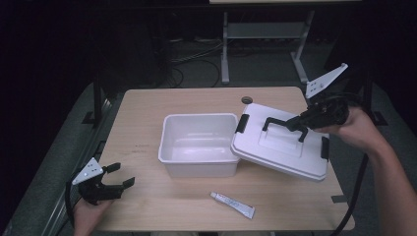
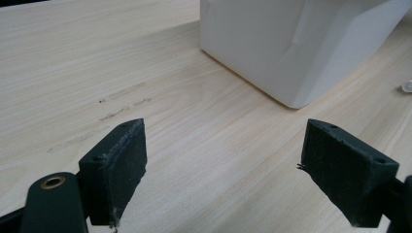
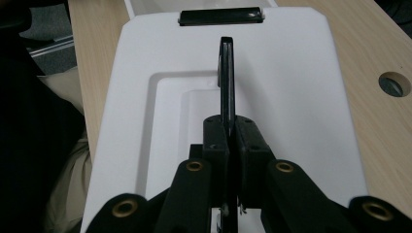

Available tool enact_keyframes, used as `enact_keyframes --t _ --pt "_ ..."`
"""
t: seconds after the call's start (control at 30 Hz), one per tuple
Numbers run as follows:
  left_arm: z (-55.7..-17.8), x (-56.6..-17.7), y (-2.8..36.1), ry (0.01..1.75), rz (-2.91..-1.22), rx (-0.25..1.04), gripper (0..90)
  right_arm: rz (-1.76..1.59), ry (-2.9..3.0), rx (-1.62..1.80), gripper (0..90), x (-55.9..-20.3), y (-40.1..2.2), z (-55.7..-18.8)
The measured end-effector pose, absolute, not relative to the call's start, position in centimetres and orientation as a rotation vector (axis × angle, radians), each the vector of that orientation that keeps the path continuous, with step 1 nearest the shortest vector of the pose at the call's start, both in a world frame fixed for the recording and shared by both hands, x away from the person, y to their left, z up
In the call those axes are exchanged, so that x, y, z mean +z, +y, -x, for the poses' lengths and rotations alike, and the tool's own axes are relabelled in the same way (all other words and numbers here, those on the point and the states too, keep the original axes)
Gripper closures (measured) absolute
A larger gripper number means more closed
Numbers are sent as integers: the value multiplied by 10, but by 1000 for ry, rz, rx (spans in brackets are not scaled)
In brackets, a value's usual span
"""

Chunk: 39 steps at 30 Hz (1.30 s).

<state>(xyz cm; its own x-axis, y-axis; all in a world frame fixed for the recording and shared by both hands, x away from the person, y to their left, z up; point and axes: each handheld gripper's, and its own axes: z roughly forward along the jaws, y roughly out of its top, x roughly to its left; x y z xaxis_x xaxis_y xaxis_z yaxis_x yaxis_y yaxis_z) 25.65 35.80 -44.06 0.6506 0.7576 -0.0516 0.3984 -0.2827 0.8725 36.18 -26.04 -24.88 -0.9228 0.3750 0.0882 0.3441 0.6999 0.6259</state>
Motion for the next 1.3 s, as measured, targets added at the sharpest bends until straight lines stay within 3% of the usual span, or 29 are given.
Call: enact_keyframes --t 1.3 --pt "-257 -441 359 914 -1909 475 160 -740 2840 1018 844 -290 -297 -344"
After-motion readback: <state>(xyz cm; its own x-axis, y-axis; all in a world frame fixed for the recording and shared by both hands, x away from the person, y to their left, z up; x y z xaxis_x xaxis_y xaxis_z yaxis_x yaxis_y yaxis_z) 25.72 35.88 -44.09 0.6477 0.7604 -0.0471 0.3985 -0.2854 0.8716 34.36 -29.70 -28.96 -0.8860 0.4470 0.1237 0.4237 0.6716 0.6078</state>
